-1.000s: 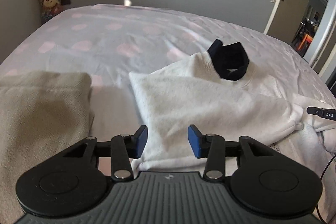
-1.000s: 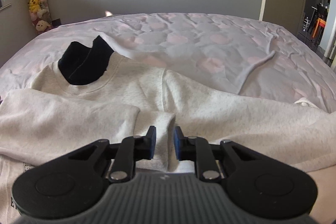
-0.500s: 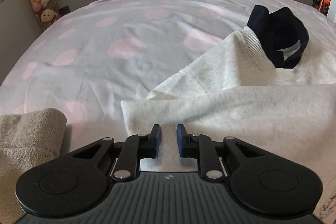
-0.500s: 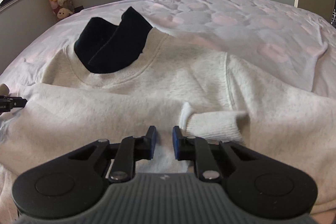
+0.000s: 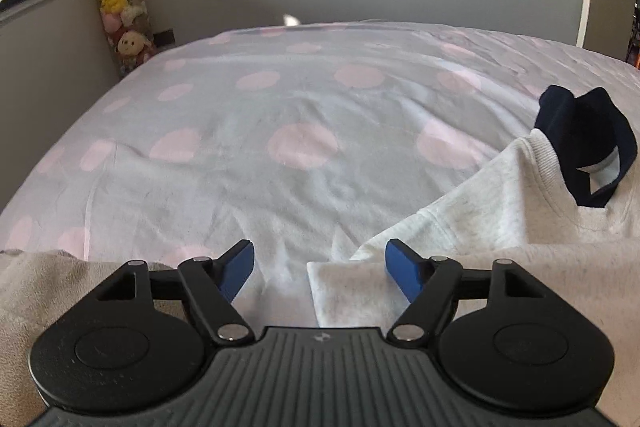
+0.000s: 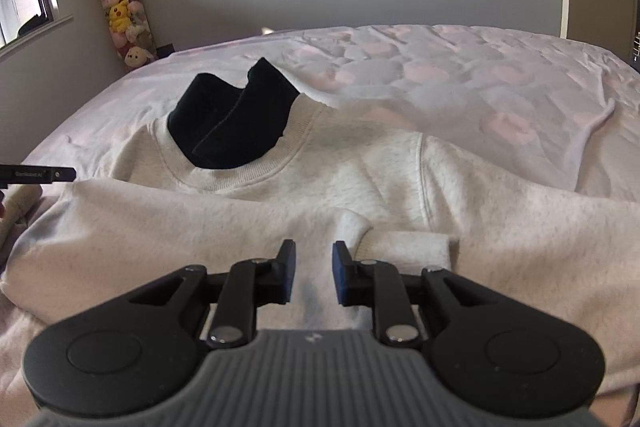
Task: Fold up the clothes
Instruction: 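Pinch the folded edge with the left gripper while the right gripper moves to a white sock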
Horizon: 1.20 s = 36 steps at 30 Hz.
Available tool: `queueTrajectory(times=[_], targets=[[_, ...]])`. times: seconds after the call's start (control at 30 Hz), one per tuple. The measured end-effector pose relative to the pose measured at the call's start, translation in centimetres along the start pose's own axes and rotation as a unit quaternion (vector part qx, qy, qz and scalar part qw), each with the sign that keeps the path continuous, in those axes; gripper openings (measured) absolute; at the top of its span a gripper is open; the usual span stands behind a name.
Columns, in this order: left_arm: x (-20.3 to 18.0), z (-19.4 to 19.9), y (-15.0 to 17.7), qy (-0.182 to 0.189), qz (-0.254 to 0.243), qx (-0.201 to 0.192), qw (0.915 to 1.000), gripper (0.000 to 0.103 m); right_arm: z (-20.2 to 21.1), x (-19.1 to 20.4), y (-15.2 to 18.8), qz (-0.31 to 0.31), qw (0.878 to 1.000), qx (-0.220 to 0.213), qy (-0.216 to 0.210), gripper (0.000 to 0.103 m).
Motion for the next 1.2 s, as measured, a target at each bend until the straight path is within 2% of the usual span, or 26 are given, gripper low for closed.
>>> queueTrajectory(times=[0.1,0.13,0.17,0.2,0.23,0.3,0.4,0.47,0.57,0.63,0.73,0.77,0.83,0.9,0.97,1.03,1.13,1.2], targets=[[-0.1,-1.6,0.6,0.039,0.055,0.035,0.9971,0.061,1.8,0.2,1.0,-0.01,1.0,-0.015,0.004,0.027],[-0.5,-2.0,0.8,0.05,0.066,0.043,0.9957,0.048,2.3,0.1,1.4,-0.013,1.0,-0.019,0.006,0.028],[-0.8,-2.1,0.9,0.049,0.065,0.044,0.9957,0.043,2.5,0.0,1.7,-0.015,1.0,-0.02,0.008,0.029],[-1.2,-2.1,1.0,0.038,0.053,0.039,0.9971,0.038,2.6,-0.1,2.1,-0.014,1.0,-0.019,0.012,0.03],[-1.5,-2.0,1.1,0.029,0.04,0.033,0.9983,0.022,2.6,-0.4,2.4,-0.012,1.0,-0.018,0.018,0.03],[-2.0,-1.5,0.7,0.015,0.018,0.023,0.9995,0.011,2.3,-1.1,2.7,-0.013,0.999,-0.019,0.031,0.03],[-1.9,-0.1,-0.9,-0.023,-0.017,-0.005,0.9996,0.008,1.8,-2.0,3.1,-0.031,0.999,-0.018,0.029,0.031],[-1.4,-0.4,-1.4,-0.037,-0.031,-0.002,0.9988,0.008,1.5,-2.2,3.4,-0.031,0.999,-0.016,0.026,0.031],[-1.4,-2.5,-0.6,-0.053,-0.053,0.028,0.9968,0.008,1.0,-2.4,3.7,-0.029,0.999,-0.011,0.022,0.031],[-1.8,-3.3,-0.3,-0.073,-0.074,0.026,0.9943,0.008,0.7,-2.5,3.9,-0.026,0.999,-0.006,0.022,0.034],[-1.7,-2.8,-0.4,-0.081,-0.069,0.025,0.994,0.009,0.3,-2.8,4.3,-0.026,1.0,0.0,0.017,0.034],[-1.7,-2.6,-0.5,-0.083,-0.065,0.025,0.9941,0.011,0.2,-2.9,4.3,-0.025,1.0,0.001,0.015,0.034],[-1.5,-2.1,-0.6,-0.086,-0.058,0.025,0.9943,0.023,0.3,-3.0,4.1,-0.03,0.999,0.0,0.014,0.034],[-1.4,0.0,-1.1,-0.092,-0.058,0.009,0.9941,0.034,0.8,-3.0,3.6,-0.041,0.999,-0.008,0.012,0.034],[-1.5,3.0,-1.4,-0.09,-0.059,-0.01,0.9941,0.053,1.7,-3.4,2.9,-0.048,0.998,-0.024,0.017,0.034],[-2.1,6.1,-1.2,-0.076,-0.061,-0.02,0.995,0.054,2.9,-4.3,2.2,-0.063,0.997,-0.033,0.033,0.034],[-3.1,10.2,0.3,-0.078,-0.059,-0.022,0.995,0.061,5.4,-6.4,1.0,-0.107,0.992,-0.033,0.06,0.035],[-3.9,12.2,1.6,-0.069,-0.054,-0.018,0.996,0.062,7.4,-8.2,-0.3,-0.136,0.988,-0.029,0.068,0.042]])
Point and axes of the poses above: each gripper's, at about its wrist camera, not at the fingertips, and z roughly against the way its jaws point, x to its left, y to its underside, the point moved 10 cm from there along -z, roughly the way its jaws point, and after that the axes turned 5 degrees about -y, right-handed, at the moved point
